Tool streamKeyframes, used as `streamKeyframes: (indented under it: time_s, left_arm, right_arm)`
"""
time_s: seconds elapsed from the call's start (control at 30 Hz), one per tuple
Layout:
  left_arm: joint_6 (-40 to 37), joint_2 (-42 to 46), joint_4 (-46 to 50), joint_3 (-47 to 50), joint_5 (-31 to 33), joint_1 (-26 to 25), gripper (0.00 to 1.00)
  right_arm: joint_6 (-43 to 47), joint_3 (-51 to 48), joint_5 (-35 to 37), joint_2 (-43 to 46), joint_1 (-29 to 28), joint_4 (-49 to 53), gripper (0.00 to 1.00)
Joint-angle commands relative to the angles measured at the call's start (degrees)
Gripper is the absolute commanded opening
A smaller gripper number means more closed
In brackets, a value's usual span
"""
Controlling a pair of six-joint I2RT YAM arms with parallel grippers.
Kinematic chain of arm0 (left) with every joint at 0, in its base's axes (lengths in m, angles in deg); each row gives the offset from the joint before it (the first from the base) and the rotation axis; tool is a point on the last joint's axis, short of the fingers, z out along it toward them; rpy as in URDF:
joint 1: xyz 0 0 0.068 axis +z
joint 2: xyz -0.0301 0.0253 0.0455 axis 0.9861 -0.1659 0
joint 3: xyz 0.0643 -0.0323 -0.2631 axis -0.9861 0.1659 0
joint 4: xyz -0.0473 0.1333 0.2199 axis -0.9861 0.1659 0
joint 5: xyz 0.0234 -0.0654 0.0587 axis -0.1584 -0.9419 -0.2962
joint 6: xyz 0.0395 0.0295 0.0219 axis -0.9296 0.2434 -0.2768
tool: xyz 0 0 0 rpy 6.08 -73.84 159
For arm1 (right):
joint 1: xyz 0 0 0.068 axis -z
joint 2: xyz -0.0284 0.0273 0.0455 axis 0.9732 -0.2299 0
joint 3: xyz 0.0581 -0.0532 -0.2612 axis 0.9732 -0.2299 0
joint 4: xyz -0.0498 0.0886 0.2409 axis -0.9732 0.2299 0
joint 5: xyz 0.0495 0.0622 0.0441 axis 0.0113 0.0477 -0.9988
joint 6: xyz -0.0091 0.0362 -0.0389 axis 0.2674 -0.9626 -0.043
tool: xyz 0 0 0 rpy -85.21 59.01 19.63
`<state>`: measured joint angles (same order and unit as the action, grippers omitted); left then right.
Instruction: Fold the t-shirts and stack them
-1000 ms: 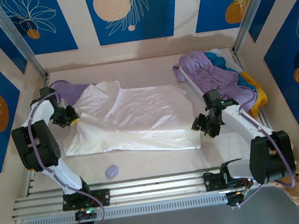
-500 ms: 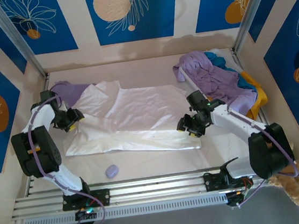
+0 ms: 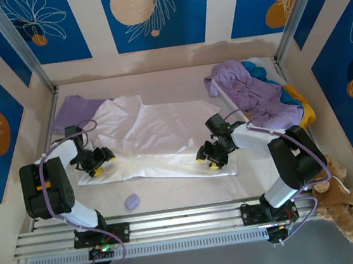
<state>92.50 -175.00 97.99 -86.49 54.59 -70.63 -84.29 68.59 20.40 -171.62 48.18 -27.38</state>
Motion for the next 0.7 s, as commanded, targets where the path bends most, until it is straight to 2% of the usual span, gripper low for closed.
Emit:
streamKeyframes:
  time_s: [0.0, 0.33, 0.5, 0.67]
  left_arm:
    - [1.08, 1.25, 2.32, 2.42, 3.05, -0.33, 0.72]
    - [1.07, 5.31, 5.88, 2.41, 3.51, -0.33, 0.74]
    - [0.99, 8.28, 7.56, -1.5, 1.29, -0.4, 0.75]
    - [1.12, 5.96, 8.14, -7.47, -1.32, -0.6, 0.76]
  right_arm:
    - [-2.49, -3.02, 0.58, -0.24, -0.36, 5.26, 0.54]
    - [-4.2, -8.76, 2.0, 10.26, -0.94, 9.14, 0.55]
    - [-2.16, -6.34, 2.65, 15.92, -0.91, 10.66, 0.55]
    - [-0.22, -2.73, 1.91, 15.3, -0.56, 9.66, 0.55]
